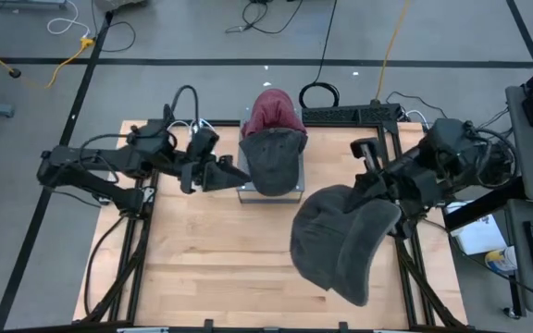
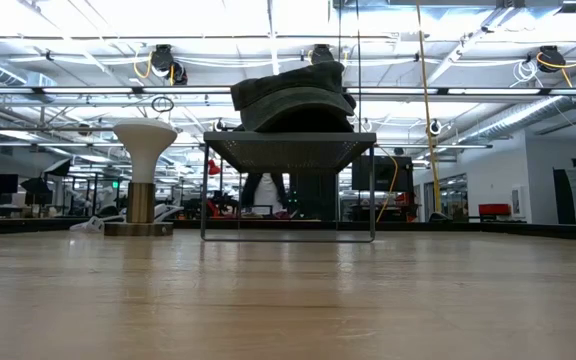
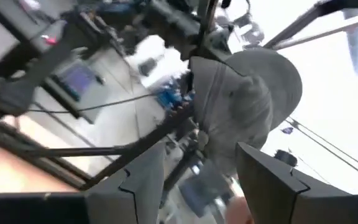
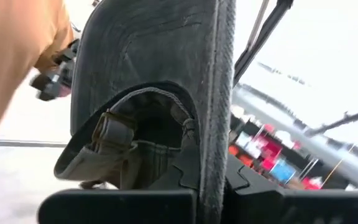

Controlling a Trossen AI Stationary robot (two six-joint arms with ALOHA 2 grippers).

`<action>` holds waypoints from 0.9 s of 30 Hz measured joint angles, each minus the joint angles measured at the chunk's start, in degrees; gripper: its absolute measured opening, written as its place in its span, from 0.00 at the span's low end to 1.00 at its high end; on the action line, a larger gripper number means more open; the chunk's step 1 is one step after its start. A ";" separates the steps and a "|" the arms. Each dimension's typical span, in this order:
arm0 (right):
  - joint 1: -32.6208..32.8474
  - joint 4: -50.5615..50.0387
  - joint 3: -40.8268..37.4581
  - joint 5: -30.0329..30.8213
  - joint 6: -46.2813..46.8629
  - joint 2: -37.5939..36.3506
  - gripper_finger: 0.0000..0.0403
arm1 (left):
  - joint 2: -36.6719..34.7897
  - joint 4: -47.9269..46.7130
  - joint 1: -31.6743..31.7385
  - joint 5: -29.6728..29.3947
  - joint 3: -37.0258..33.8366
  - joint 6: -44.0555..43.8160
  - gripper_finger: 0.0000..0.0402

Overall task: Pick & Place hat
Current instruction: Stack the black cap on top of the black cap on the shelf

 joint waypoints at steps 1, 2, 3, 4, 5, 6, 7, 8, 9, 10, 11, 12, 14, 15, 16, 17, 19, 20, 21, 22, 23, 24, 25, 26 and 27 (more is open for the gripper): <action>-0.06 1.18 0.02 0.01 -1.00 0.37 0.00 | 1.09 2.27 -0.02 0.80 -0.05 -0.43 0.49; -0.12 1.93 0.02 0.00 -1.96 0.83 0.00 | 2.36 4.99 -0.03 1.26 0.04 -1.07 0.48; -0.26 2.44 0.00 -0.06 -2.81 1.33 0.00 | 3.20 6.44 0.02 1.80 0.09 -1.75 0.48; -0.48 3.03 0.02 -0.06 -3.50 1.89 0.00 | 3.74 7.50 0.02 2.42 -0.01 -2.49 0.48; -0.78 3.38 0.00 -0.06 -3.88 2.27 0.00 | 4.61 9.20 0.02 2.82 -0.07 -3.14 0.48; -0.98 3.43 0.00 -0.04 -4.09 2.61 0.00 | 5.86 11.98 0.02 3.20 -0.03 -3.88 0.48; -1.20 3.45 0.00 -0.04 -4.12 2.91 0.00 | 6.80 13.88 0.00 3.66 0.13 -4.60 0.48; -1.42 3.48 0.00 -0.04 -4.14 3.15 0.00 | 7.29 14.53 0.00 4.42 0.09 -5.33 0.49; -1.62 3.52 0.00 -0.04 -4.14 3.42 0.00 | 7.97 15.34 -0.01 5.23 -0.03 -6.07 0.50; -1.79 3.63 0.00 -0.09 -4.27 3.64 0.00 | 9.01 16.61 -0.11 5.52 -0.03 -6.95 0.50; -1.95 3.63 0.00 -0.11 -4.62 3.72 0.00 | 10.09 17.46 -0.13 5.61 0.04 -7.75 0.51; -1.99 3.52 0.00 -0.12 -5.06 3.75 0.00 | 10.69 17.38 -0.20 5.77 0.04 -8.71 0.51; -1.99 3.50 0.00 -0.14 -5.20 3.77 0.00 | 11.88 17.32 -0.71 6.19 -0.07 -10.29 0.52; -2.02 3.52 0.00 -0.16 -5.21 3.73 0.00 | 12.70 19.03 -0.92 6.18 -0.05 -10.73 0.53; -2.14 3.54 0.00 -0.20 -5.21 3.67 0.00 | 13.31 20.61 -1.21 6.25 -0.05 -11.16 0.53; -2.24 3.54 0.00 -0.21 -5.21 3.67 0.00 | 13.81 21.94 -1.51 6.66 -0.05 -11.80 0.53; -2.25 3.41 0.00 -0.22 -5.16 3.69 0.00 | 15.18 26.14 -2.16 6.78 -0.05 -13.01 0.53; -2.25 3.15 0.00 -0.22 -5.16 3.72 0.00 | 15.83 27.94 -2.43 6.77 -0.03 -13.50 0.53; -2.25 3.05 0.00 -0.22 -5.16 3.74 0.00 | 16.25 29.13 -2.59 6.86 -0.03 -14.14 0.53; -2.25 3.06 0.00 -0.22 -5.17 3.74 0.00 | 16.59 29.51 -2.87 6.80 -0.03 -14.95 0.53; -2.25 3.07 0.00 -0.24 -5.15 3.74 0.00 | 17.08 29.95 -3.19 6.59 -0.03 -15.52 0.53; -2.25 3.15 0.00 -0.24 -5.15 3.72 0.00 | 17.62 30.42 -3.27 6.47 -0.01 -16.10 0.53; -2.25 3.19 0.00 -0.24 -5.19 3.69 0.00 | 17.80 30.15 -3.34 6.61 -0.01 -16.66 0.53; -2.25 3.17 0.00 -0.24 -5.53 3.69 0.00 | 17.88 29.72 -3.41 6.93 -0.01 -17.21 0.53; -2.25 3.17 0.00 -0.24 -5.85 3.69 0.00 | 18.02 29.55 -3.42 7.07 -0.01 -17.63 0.53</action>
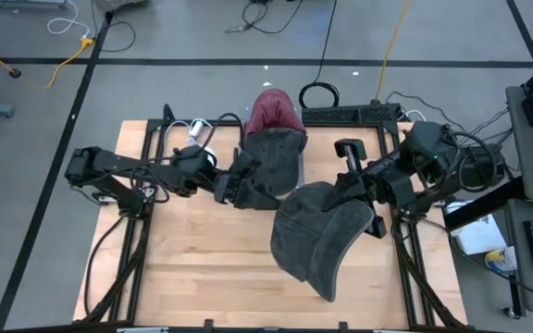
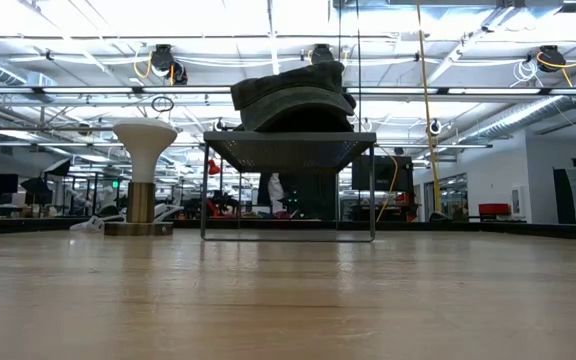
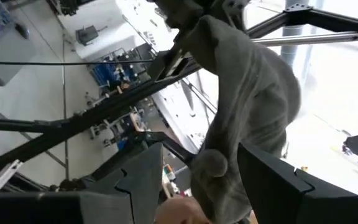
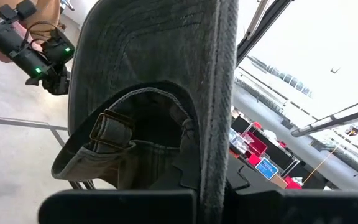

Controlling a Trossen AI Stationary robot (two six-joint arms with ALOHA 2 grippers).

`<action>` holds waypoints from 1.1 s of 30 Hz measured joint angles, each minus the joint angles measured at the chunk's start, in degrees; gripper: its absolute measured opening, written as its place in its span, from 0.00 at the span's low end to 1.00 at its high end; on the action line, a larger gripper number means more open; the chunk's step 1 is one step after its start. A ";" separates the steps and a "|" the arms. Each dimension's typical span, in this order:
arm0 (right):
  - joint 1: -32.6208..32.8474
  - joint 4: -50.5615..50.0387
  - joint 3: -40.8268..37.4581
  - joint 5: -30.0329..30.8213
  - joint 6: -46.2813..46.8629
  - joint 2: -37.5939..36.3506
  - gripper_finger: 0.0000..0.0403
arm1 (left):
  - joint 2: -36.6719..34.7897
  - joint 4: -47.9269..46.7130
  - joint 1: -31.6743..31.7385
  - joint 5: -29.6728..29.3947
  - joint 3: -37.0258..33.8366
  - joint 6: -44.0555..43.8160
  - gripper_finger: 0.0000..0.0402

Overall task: Pick & Place hat
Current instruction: Stack the black cap on top of the black cap on the shelf

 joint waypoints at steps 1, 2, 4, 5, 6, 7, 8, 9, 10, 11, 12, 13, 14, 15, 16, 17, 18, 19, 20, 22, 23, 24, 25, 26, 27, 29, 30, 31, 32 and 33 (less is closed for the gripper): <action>0.00 -0.02 0.00 -0.02 -0.10 0.02 0.00 | 0.36 0.66 -0.09 -0.01 0.00 -0.24 0.53; 0.00 -0.02 0.00 -0.01 -0.10 0.02 0.00 | 0.59 1.52 -0.07 -0.02 0.04 -0.67 0.53; 0.00 -0.08 0.00 -0.02 0.00 0.02 0.00 | 0.80 3.81 -0.10 -0.01 0.02 -1.75 0.53; 0.00 -0.20 0.00 -0.02 0.00 0.02 0.00 | 0.86 5.20 -0.14 -0.03 0.02 -1.87 0.53; 0.00 -0.48 0.00 -0.02 -0.23 0.02 0.00 | 0.82 6.12 -0.22 -0.11 0.02 -1.88 0.53; 0.00 -0.82 0.00 -0.02 -0.75 0.10 0.00 | 0.69 6.43 -0.23 -0.18 0.04 -1.88 0.53; -0.09 -0.84 0.00 -0.02 -1.07 0.37 0.00 | 0.64 6.54 -0.25 -0.05 0.04 -1.94 0.53; -0.35 -0.60 0.00 -0.08 -1.17 0.64 0.00 | 0.67 6.42 -0.40 0.49 0.04 -2.47 0.53; -0.57 -0.46 0.00 -0.15 -1.25 0.90 0.00 | 0.78 6.00 -0.56 1.24 0.04 -3.48 0.53; -0.78 -0.46 0.00 -0.18 -1.28 1.11 0.00 | 0.90 5.53 -0.78 1.68 0.03 -4.43 0.53; -0.98 -0.44 0.00 -0.17 -1.28 1.29 0.00 | 0.92 4.82 -1.01 2.03 0.02 -5.01 0.53; -1.31 -0.21 0.00 -0.28 -1.27 1.54 0.00 | 0.89 3.98 -1.25 2.13 0.02 -5.27 0.53; -1.73 0.29 0.02 -0.81 -1.27 1.90 0.00 | 0.81 3.07 -1.35 2.14 0.02 -5.31 0.53; -2.16 0.68 0.04 -1.79 -1.27 2.18 0.00 | 0.77 2.23 -1.36 2.15 0.02 -5.23 0.53; -2.44 0.62 0.04 -2.99 -1.21 2.44 0.00 | 0.77 1.88 -1.36 2.16 0.02 -5.14 0.53; -2.59 0.46 0.04 -3.89 -0.78 2.76 0.00 | 0.83 1.83 -1.35 2.13 0.02 -5.14 0.53; -2.74 0.31 0.04 -4.38 -0.43 3.00 0.00 | 0.83 1.93 -1.48 2.10 0.02 -5.10 0.53; -2.75 -0.03 0.04 -4.42 -0.12 3.27 0.00 | 0.83 2.14 -1.52 2.04 0.02 -4.95 0.53; -2.78 -0.07 0.04 -4.42 -0.06 3.54 0.00 | 0.81 2.28 -1.58 2.05 0.02 -4.66 0.53; -2.84 -0.16 0.04 -4.42 -0.36 3.80 0.00 | 0.81 2.28 -1.99 2.27 0.02 -4.63 0.53; -2.84 -0.36 0.04 -4.42 -0.48 3.80 0.00 | 0.81 2.24 -2.05 2.56 0.02 -4.57 0.53; -2.92 -0.53 0.04 -4.42 -0.48 3.80 0.00 | 0.81 2.27 -2.18 2.80 0.02 -4.10 0.53; -3.12 -0.69 0.04 -4.42 -0.51 3.80 0.00 | 0.81 2.86 -2.28 3.45 0.02 -3.63 0.53; -3.39 -1.03 0.04 -4.42 -0.52 3.78 0.00 | 0.81 4.25 -2.37 4.41 0.02 -3.50 0.53; -3.47 -1.60 0.04 -4.44 -0.51 3.75 0.00 | 0.81 6.03 -2.39 5.46 0.02 -3.76 0.53; -3.48 -3.49 0.04 -4.45 0.45 3.28 0.00 | 0.81 10.74 -2.37 6.79 0.02 -5.16 0.53; -3.48 -4.56 0.04 -4.44 1.21 3.12 0.00 | 0.81 13.14 -2.37 7.12 0.02 -5.53 0.53; -3.48 -5.50 0.04 -4.43 1.89 2.73 0.00 | 0.79 15.27 -2.37 7.41 0.02 -5.72 0.53; -3.48 -6.80 0.04 -4.39 2.12 2.35 0.00 | 0.62 16.55 -2.37 7.71 0.02 -5.75 0.53; -3.48 -7.62 0.04 -4.38 2.19 2.20 0.00 | 0.37 16.83 -2.37 7.91 0.02 -5.75 0.53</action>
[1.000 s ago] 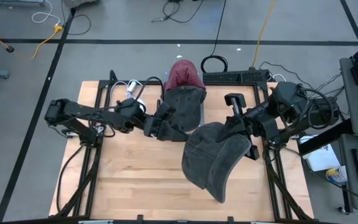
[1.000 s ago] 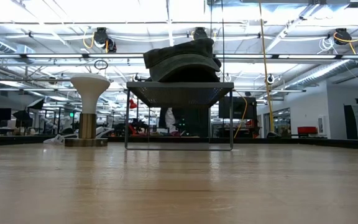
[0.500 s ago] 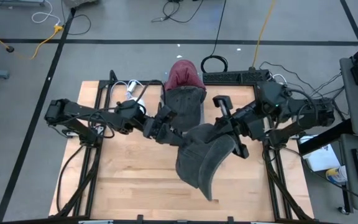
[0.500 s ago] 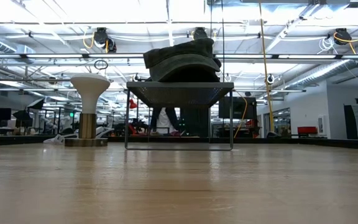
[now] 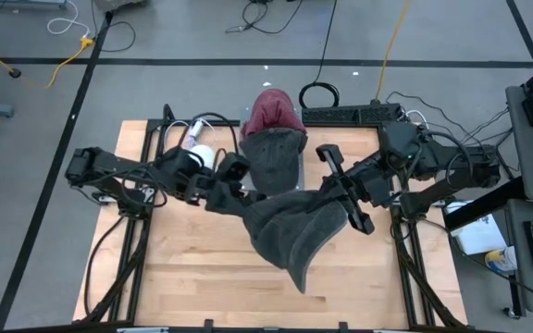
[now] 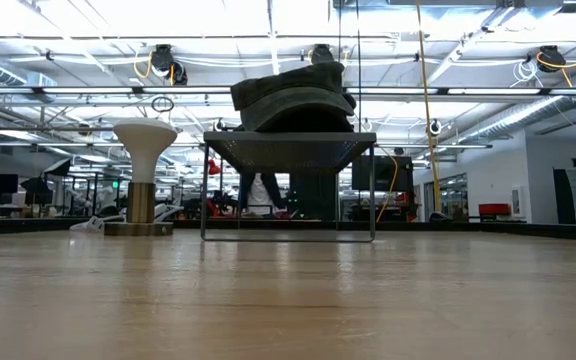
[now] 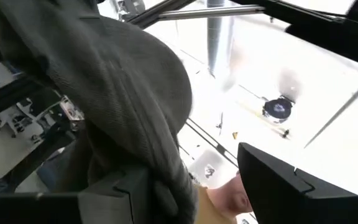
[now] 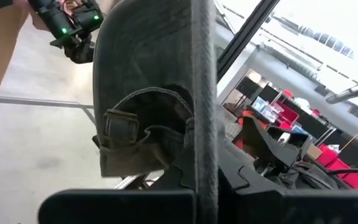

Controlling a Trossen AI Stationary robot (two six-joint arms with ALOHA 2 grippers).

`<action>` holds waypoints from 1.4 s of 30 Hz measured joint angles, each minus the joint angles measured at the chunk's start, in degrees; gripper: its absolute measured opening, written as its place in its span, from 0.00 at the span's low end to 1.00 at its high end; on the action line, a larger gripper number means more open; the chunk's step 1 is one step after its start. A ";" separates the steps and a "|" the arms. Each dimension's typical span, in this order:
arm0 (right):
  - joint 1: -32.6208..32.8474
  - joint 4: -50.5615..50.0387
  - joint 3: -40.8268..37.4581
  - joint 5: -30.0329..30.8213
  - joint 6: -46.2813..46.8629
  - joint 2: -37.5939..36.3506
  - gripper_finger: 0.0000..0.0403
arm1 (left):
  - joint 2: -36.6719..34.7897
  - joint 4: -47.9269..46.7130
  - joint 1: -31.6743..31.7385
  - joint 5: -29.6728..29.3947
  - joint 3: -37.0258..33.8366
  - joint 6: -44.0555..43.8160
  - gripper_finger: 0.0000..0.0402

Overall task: Pick & Place hat
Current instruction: Stack the black cap on top of the black cap on the shelf

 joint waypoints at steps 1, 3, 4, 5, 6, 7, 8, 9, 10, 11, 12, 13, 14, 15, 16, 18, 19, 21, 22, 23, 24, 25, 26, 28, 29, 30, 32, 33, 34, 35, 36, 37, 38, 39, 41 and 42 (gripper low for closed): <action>0.00 -0.07 0.00 0.04 0.00 -0.06 0.00 | -0.08 0.15 0.01 0.05 0.00 -0.01 0.53; 0.15 0.07 0.00 0.06 0.15 -0.06 0.00 | -0.08 0.11 0.00 0.36 0.00 -0.49 0.53; 0.15 0.16 -0.02 0.06 0.17 -0.06 0.00 | -0.08 -0.03 0.00 0.75 0.00 -0.67 0.53; 0.15 0.35 -0.04 0.06 0.19 -0.06 0.00 | -0.08 -0.07 0.00 1.17 0.00 -1.04 0.53; 0.12 0.55 -0.04 0.06 0.20 -0.06 0.00 | -0.08 -0.37 0.00 1.52 0.00 -1.30 0.53; 0.11 0.65 -0.04 0.06 0.20 -0.09 0.00 | -0.10 -0.99 0.02 1.83 0.00 -1.35 0.53; 0.11 0.70 -0.04 0.06 0.22 -0.13 0.00 | -0.10 -1.88 0.01 2.03 0.00 -1.05 0.53; 0.11 0.77 -0.04 0.05 0.22 -0.16 0.00 | -0.10 -2.59 -0.01 2.21 0.00 -0.51 0.53; 0.11 0.75 -0.04 0.03 0.22 -0.31 0.00 | -0.10 -2.84 -0.02 2.35 0.00 -0.05 0.53; 0.11 0.75 -0.04 0.03 0.26 -0.36 0.00 | -0.10 -2.83 -0.02 2.35 0.00 0.30 0.52; 0.11 0.80 -0.04 0.03 0.57 -0.45 0.00 | -0.10 -2.73 0.00 2.35 0.00 0.48 0.51; 0.11 0.93 -0.04 0.06 1.14 -0.56 0.00 | -0.12 -2.56 0.00 2.35 0.00 0.43 0.48; 0.11 0.95 -0.04 0.08 1.62 -0.78 0.00 | -0.12 -2.58 0.02 2.33 0.00 0.23 0.45; 0.11 0.86 -0.04 0.06 1.78 -0.90 0.00 | -0.12 -2.67 0.02 2.33 0.00 0.04 0.41; 0.11 0.89 -0.04 0.06 1.81 -0.96 0.00 | -0.12 -2.86 0.03 2.33 -0.01 -0.07 0.36; 0.11 0.85 -0.04 0.08 1.79 -1.27 0.00 | -0.12 -2.85 0.30 2.33 -0.02 -0.37 0.26; 0.21 0.70 -0.04 0.08 1.81 -1.40 0.00 | -0.12 -2.84 0.47 2.30 -0.02 -0.39 0.21; 0.50 1.01 -0.04 0.16 2.62 -1.66 0.01 | -0.12 -3.21 0.96 2.26 -0.02 -0.22 0.11; 0.52 1.27 -0.04 0.22 3.35 -1.83 0.01 | -0.12 -3.32 1.21 2.24 -0.02 0.30 0.07; 0.52 1.57 -0.04 0.35 4.05 -1.89 0.01 | -0.12 -3.39 1.44 2.24 -0.02 0.91 0.05; 0.55 1.74 -0.04 1.24 4.91 -1.92 0.02 | -0.12 -3.30 1.66 2.30 -0.02 1.35 0.05; 0.57 1.71 -0.04 2.80 6.63 -1.94 0.03 | -0.12 -3.23 1.88 2.40 -0.02 1.78 0.05; 0.61 1.60 -0.04 4.59 9.82 -2.11 0.04 | -0.12 -3.21 2.24 2.58 -0.02 2.24 0.05; 0.90 1.39 -0.04 7.49 20.98 -2.43 0.09 | -0.17 -4.36 3.19 2.90 -0.02 3.63 0.05; 0.85 1.46 -0.04 8.13 28.21 -2.70 0.11 | -0.17 -4.84 3.78 3.52 -0.02 4.89 0.05; 0.76 0.70 -0.04 9.03 34.58 -3.27 0.14 | -0.17 -5.16 4.42 4.16 -0.02 6.62 0.05; 0.83 -1.78 -0.04 9.08 42.68 -4.14 0.20 | -0.17 -5.48 5.56 5.02 -0.02 9.97 0.05; 1.13 -3.36 -0.04 9.14 44.66 -4.84 0.23 | -0.17 -5.84 6.12 5.39 -0.02 11.75 0.05; 1.75 -5.74 -0.04 9.21 46.14 -5.46 0.27 | -0.17 -6.41 6.62 6.07 -0.02 13.51 0.05; 2.46 -7.50 -0.04 9.22 47.43 -6.12 0.30 | -0.17 -7.39 7.17 6.83 -0.02 14.84 0.05; 3.12 -8.89 -0.04 9.24 48.55 -6.80 0.33 | -0.16 -8.53 7.78 7.33 -0.02 15.51 0.05; 3.69 -10.54 -0.04 9.25 49.40 -7.47 0.36 | -0.12 -9.37 8.39 7.85 -0.02 15.58 0.05; 4.24 -12.25 -0.04 9.35 49.87 -8.17 0.38 | -0.08 -9.70 9.03 8.22 -0.02 15.46 0.05; 4.92 -13.72 -0.04 9.55 50.08 -8.80 0.41 | -0.08 -9.76 9.75 8.76 -0.02 14.94 0.05; 6.30 -16.22 -0.07 10.46 50.75 -10.06 0.45 | -0.08 -9.57 10.97 10.23 -0.02 14.06 0.05; 6.87 -17.41 -0.07 10.61 51.89 -10.60 0.46 | -0.08 -9.27 11.52 11.33 -0.02 13.63 0.05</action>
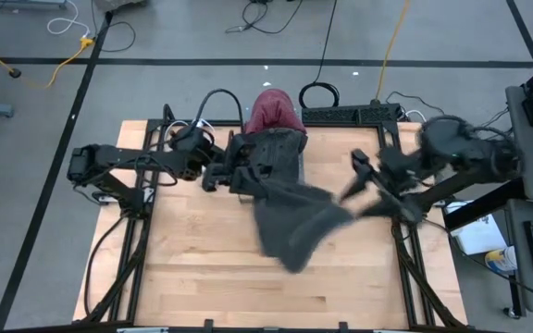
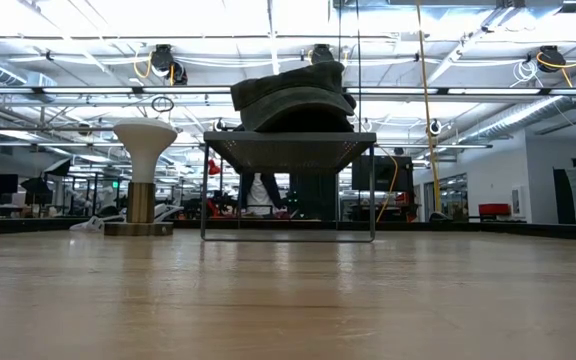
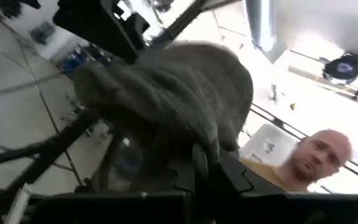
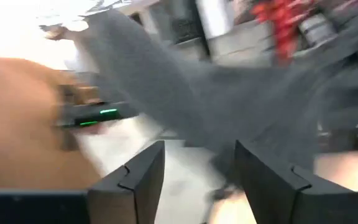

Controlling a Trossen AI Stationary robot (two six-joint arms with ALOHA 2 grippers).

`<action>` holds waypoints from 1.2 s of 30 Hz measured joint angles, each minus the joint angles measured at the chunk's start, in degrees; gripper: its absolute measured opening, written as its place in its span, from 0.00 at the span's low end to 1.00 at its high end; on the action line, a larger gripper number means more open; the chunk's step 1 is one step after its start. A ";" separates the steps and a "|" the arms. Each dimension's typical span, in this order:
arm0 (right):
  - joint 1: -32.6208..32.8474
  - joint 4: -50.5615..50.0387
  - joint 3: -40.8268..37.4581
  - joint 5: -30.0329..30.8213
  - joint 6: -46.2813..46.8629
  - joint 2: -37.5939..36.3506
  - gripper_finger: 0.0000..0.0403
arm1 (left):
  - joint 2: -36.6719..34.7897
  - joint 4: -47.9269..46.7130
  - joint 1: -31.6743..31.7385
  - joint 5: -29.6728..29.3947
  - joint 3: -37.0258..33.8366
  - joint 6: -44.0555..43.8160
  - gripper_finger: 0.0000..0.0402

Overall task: Pick & Place hat
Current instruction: Stack the black cap on top of the black cap on the shelf

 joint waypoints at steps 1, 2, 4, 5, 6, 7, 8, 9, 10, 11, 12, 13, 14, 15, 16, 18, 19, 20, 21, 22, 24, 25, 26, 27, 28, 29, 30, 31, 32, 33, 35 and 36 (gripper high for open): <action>0.52 -0.71 -0.02 -0.78 1.76 -0.64 0.48 | 0.00 0.27 0.52 1.49 0.00 -0.49 0.05; 0.88 -0.92 0.00 -1.39 3.53 -1.40 0.48 | -0.13 0.48 1.03 2.64 0.00 -0.66 0.05; 1.62 -2.42 0.09 -2.02 7.84 -2.75 0.49 | -1.04 0.35 2.20 5.30 0.00 -0.70 0.05; 1.92 -3.36 0.09 -2.45 10.06 -3.26 0.49 | -1.33 0.39 2.63 6.28 0.00 -0.64 0.05; 2.16 -4.00 0.09 -2.38 12.17 -3.75 0.49 | -1.59 0.44 3.02 6.75 0.00 -0.44 0.05; 2.33 -4.47 0.11 -1.69 14.40 -4.13 0.49 | -2.00 0.23 3.49 7.33 0.00 -0.16 0.05; 2.28 -5.09 0.11 -0.89 16.69 -4.35 0.48 | -2.55 -0.36 3.95 7.97 -0.02 0.22 0.05; 2.28 -5.71 0.09 -0.02 19.10 -4.60 0.48 | -3.09 -0.94 4.41 8.56 -0.04 0.97 0.05; 2.30 -5.89 0.07 0.79 21.41 -4.73 0.47 | -3.77 -1.65 4.79 8.76 -0.04 2.24 0.05; 2.38 -5.96 0.03 1.85 23.39 -4.73 0.47 | -4.62 -2.81 5.24 8.96 -0.04 3.83 0.05; 2.40 -6.05 0.00 3.12 25.23 -4.76 0.47 | -5.60 -4.39 5.72 9.36 -0.04 5.47 0.05; 2.36 -5.88 0.00 5.03 27.10 -4.86 0.46 | -6.58 -6.09 6.12 9.51 -0.04 7.17 0.05; 2.33 -5.63 0.05 6.95 29.15 -4.95 0.46 | -7.44 -7.89 6.39 9.58 -0.04 8.99 0.05; 2.31 -5.49 0.09 9.16 30.94 -4.85 0.46 | -8.27 -9.62 6.64 9.62 -0.04 11.05 0.05; 2.26 -5.50 0.09 11.07 32.77 -4.55 0.45 | -9.20 -11.37 6.94 9.62 -0.04 13.12 0.05; 2.26 -5.37 0.09 14.88 35.36 -3.93 0.46 | -10.97 -14.52 7.40 9.44 -0.04 17.26 0.05; 2.26 -5.26 0.09 16.65 35.95 -3.56 0.46 | -11.89 -15.66 7.54 9.14 -0.04 18.95 0.05; 2.30 -5.21 0.07 18.54 36.16 -3.12 0.46 | -12.79 -16.77 7.68 8.89 -0.04 20.48 0.05; 2.31 -5.26 0.05 20.45 36.24 -2.53 0.47 | -13.58 -17.75 7.82 8.63 -0.04 21.85 0.05; 2.27 -5.37 0.01 22.36 36.27 -1.92 0.47 | -14.16 -18.44 7.82 8.33 -0.04 23.04 0.05; 1.84 -5.17 0.00 25.43 35.76 -0.82 0.48 | -15.04 -19.50 7.82 7.42 -0.02 24.97 0.05; 1.38 -4.88 0.01 25.93 35.55 -0.10 0.48 | -15.40 -19.83 7.82 7.09 -0.02 25.57 0.05; 0.76 -4.52 0.05 25.76 35.56 0.62 0.48 | -15.54 -19.79 7.82 6.59 -0.02 26.26 0.05; 0.08 -4.37 0.06 25.66 36.10 1.50 0.48 | -15.76 -19.69 7.82 5.94 -0.02 27.04 0.05; -0.56 -4.02 -0.17 25.56 37.17 2.48 0.48 | -16.05 -19.73 7.82 5.71 -0.02 27.70 0.05; -1.19 -3.66 -0.63 25.53 38.57 3.40 0.48 | -16.22 -19.74 7.82 5.51 -0.02 28.50 0.05; -1.77 -3.64 -1.18 25.54 39.84 4.32 0.48 | -16.37 -19.70 7.80 5.26 -0.02 29.57 0.05; -2.33 -3.33 -1.87 25.66 40.86 5.25 0.48 | -16.55 -19.83 7.66 4.97 -0.02 30.92 0.05; -2.87 -2.38 -2.71 25.71 41.67 6.01 0.48 | -16.87 -20.58 7.49 4.32 -0.02 32.51 0.05; -3.30 -1.03 -3.87 25.78 42.38 6.66 0.48 | -17.12 -21.39 7.29 3.67 -0.02 34.13 0.05; -4.01 2.69 -6.72 25.92 43.82 7.37 0.48 | -17.52 -22.32 6.92 2.76 -0.02 37.57 0.05; -4.26 5.76 -8.56 25.87 44.04 7.62 0.48 | -17.74 -22.63 6.81 2.74 -0.02 38.72 0.05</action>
